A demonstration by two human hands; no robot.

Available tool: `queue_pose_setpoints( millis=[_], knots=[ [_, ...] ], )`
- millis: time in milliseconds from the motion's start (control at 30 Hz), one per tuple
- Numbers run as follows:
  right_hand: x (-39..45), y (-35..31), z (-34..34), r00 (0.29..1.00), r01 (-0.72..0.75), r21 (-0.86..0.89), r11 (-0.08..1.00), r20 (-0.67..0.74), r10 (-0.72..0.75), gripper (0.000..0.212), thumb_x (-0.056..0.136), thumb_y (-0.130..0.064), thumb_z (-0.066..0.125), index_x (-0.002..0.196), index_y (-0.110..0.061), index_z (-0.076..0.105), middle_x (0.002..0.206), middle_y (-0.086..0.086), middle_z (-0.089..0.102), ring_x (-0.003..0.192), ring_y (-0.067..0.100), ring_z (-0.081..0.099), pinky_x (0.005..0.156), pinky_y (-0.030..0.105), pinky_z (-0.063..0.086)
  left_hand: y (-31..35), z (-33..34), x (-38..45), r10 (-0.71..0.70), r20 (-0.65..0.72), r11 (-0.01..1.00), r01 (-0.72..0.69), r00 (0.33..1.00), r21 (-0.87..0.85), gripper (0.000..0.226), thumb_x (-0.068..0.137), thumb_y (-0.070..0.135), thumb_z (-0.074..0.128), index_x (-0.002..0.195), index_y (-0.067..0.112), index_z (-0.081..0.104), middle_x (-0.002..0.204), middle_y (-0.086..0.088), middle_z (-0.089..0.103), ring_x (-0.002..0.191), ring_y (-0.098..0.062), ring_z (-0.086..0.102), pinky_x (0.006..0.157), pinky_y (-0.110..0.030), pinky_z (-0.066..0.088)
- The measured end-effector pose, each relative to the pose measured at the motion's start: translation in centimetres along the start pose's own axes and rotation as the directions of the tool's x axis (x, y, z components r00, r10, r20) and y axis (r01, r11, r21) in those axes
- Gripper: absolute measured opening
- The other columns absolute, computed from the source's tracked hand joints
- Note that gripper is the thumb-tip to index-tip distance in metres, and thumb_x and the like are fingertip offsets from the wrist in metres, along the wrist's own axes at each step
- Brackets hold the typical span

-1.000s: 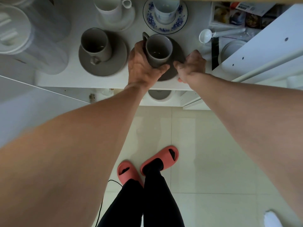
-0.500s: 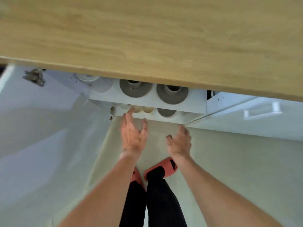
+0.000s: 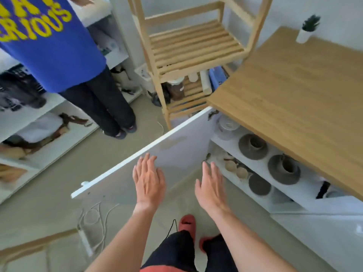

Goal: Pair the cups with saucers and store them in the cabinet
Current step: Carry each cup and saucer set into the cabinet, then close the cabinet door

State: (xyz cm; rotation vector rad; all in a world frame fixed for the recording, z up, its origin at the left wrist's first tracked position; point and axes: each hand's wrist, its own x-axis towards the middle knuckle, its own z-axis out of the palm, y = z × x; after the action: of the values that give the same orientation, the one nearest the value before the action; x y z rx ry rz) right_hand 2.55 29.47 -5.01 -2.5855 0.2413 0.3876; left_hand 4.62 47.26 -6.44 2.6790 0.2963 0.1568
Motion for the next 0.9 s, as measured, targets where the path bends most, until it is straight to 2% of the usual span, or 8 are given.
queue_pose_setpoints(
  millis=[167,233,300,400,567,700,800,900],
  knots=[
    [-0.3,-5.8,0.5,0.985,0.173,-0.081,0.982,0.037,-0.17,0.064,0.102,-0.034,0.04,0.158,-0.013,0.015,0.165,0.017,0.008,0.151,0.032,0.015,0.122,0.041,0.013,-5.4,-4.5,-1.1,-0.275,-0.119,0.961,0.276,0.954,-0.009,0.055,0.091,0.02,0.051,0.143,0.016,0.035,0.159,-0.014,0.018,0.147,-0.032,0.012,0.118,-0.045,0.01],
    [-0.8,-7.2,1.2,0.975,0.221,-0.093,0.971,0.06,-0.216,0.065,0.103,-0.035,0.04,0.158,-0.013,0.014,0.166,0.016,0.007,0.152,0.031,0.013,0.122,0.04,0.012,-7.6,-5.5,-1.6,-0.385,-0.095,0.92,0.39,0.918,0.035,0.059,0.091,0.024,0.049,0.148,0.021,0.03,0.161,-0.011,0.015,0.148,-0.033,0.008,0.119,-0.047,0.006],
    [-1.6,-7.9,1.9,0.969,0.243,-0.094,0.966,0.076,-0.236,0.065,0.102,-0.036,0.041,0.158,-0.014,0.014,0.166,0.016,0.007,0.152,0.031,0.012,0.122,0.04,0.012,-9.9,-6.3,-2.0,-0.453,-0.013,0.887,0.452,0.891,0.094,0.058,0.095,0.03,0.042,0.15,0.028,0.025,0.162,-0.006,0.014,0.149,-0.032,0.004,0.119,-0.05,0.003],
    [-3.3,-7.3,2.6,0.966,0.252,-0.11,0.962,0.082,-0.244,0.067,0.1,-0.035,0.046,0.157,-0.012,0.018,0.165,0.018,0.012,0.151,0.032,0.016,0.121,0.042,0.015,-11.9,-6.7,-3.0,-0.383,0.073,0.901,0.355,0.921,0.25,0.06,0.096,0.036,0.038,0.152,0.029,0.018,0.161,-0.004,0.016,0.148,-0.03,0.006,0.119,-0.051,0.004],
    [-6.1,-3.5,2.3,0.974,0.224,-0.165,0.96,0.078,-0.214,0.067,0.1,-0.035,0.046,0.156,-0.012,0.019,0.164,0.018,0.014,0.15,0.032,0.018,0.12,0.044,0.019,-11.9,-7.2,-3.4,-0.334,0.076,0.877,0.28,0.94,0.39,0.066,0.094,0.037,0.04,0.153,0.025,0.011,0.152,-0.011,0.026,0.145,-0.038,0.009,0.118,-0.051,0.004],
    [-8.4,-0.3,1.7,0.983,0.175,-0.194,0.965,0.09,-0.161,0.068,0.1,-0.036,0.045,0.157,-0.011,0.018,0.165,0.017,0.013,0.15,0.032,0.018,0.12,0.044,0.018,-11.2,-6.8,-5.0,-0.378,0.152,0.874,0.298,0.913,0.384,0.069,0.089,0.023,0.043,0.15,0.025,0.012,0.151,-0.015,0.02,0.144,-0.043,0.004,0.118,-0.051,0.007],
    [-10.6,2.2,1.6,0.985,0.16,-0.201,0.966,0.102,-0.141,0.068,0.101,-0.037,0.044,0.157,-0.011,0.016,0.165,0.018,0.011,0.151,0.032,0.016,0.12,0.044,0.017,-10.6,-6.8,-6.6,-0.395,0.176,0.882,0.318,0.902,0.347,0.075,0.082,0.014,0.045,0.148,0.031,0.014,0.156,-0.012,0.012,0.147,-0.036,-0.001,0.117,-0.052,0.004],
    [-12.8,4.2,1.7,0.986,0.143,-0.219,0.965,0.117,-0.119,0.068,0.1,-0.037,0.045,0.157,-0.01,0.018,0.164,0.019,0.013,0.151,0.032,0.016,0.121,0.043,0.018,-9.7,-7.1,-8.9,-0.368,0.231,0.897,0.279,0.901,0.343,0.072,0.078,0.013,0.043,0.144,0.032,0.019,0.149,-0.009,0.025,0.142,-0.032,0.015,0.114,-0.053,0.014]
  ],
)
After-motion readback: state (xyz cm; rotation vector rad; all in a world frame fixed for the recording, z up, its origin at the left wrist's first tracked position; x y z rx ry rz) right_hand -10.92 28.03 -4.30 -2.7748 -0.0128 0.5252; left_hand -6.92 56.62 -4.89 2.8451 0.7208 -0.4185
